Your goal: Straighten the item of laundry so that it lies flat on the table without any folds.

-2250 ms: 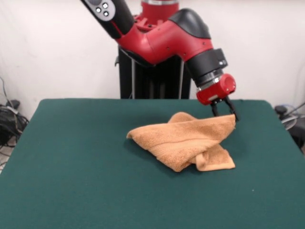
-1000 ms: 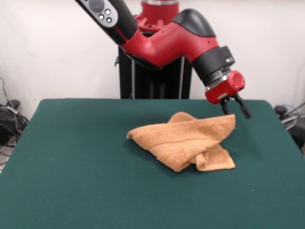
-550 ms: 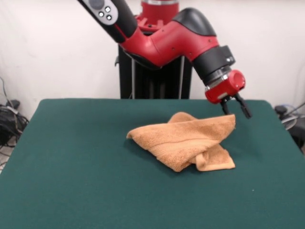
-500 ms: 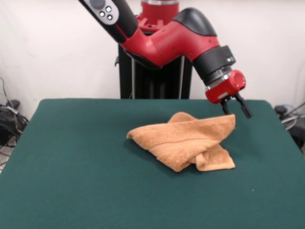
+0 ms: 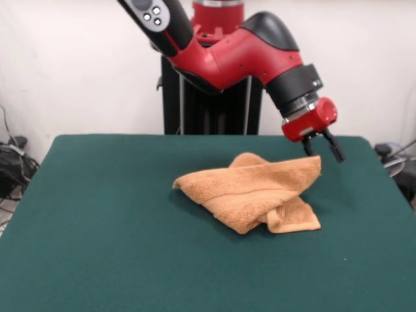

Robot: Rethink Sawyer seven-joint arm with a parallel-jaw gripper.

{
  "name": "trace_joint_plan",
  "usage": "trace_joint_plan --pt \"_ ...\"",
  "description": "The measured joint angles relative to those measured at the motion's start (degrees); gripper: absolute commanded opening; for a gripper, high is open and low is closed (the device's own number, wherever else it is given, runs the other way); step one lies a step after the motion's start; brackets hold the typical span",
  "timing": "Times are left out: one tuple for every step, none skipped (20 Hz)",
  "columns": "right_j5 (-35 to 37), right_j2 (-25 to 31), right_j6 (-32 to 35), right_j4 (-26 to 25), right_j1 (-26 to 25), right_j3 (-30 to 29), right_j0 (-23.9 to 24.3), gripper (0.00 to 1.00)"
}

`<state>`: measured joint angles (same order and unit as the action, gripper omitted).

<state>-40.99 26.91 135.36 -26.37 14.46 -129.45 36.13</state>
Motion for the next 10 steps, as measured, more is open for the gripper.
trace_joint_plan --pt "-0.3 -0.6 0.0 0.0 0.0 0.2 -0.8 1.0" --pt "-0.6 -1.1 0.0 0.0 0.0 0.3 -1.3 1.0" --pt "-0.9 -1.6 0.0 0.0 0.0 0.4 -1.8 1.0" --pt "-1.3 -2.1 0.0 0.0 0.0 0.5 -2.3 1.0" --pt "-1.9 -2.8 0.0 0.0 0.0 0.6 -2.9 1.0" --pt "-2.2 -3.1 0.0 0.0 0.0 0.6 -3.2 1.0" --pt "-2.5 -3.3 0.0 0.0 0.0 0.6 -3.5 1.0" --pt "-3.0 -3.6 0.0 0.0 0.0 0.6 -3.7 1.0" --pt "-3.6 -3.8 0.0 0.0 0.0 0.6 -3.9 1.0" --pt "-3.9 -3.9 0.0 0.0 0.0 0.7 -4.0 1.0"
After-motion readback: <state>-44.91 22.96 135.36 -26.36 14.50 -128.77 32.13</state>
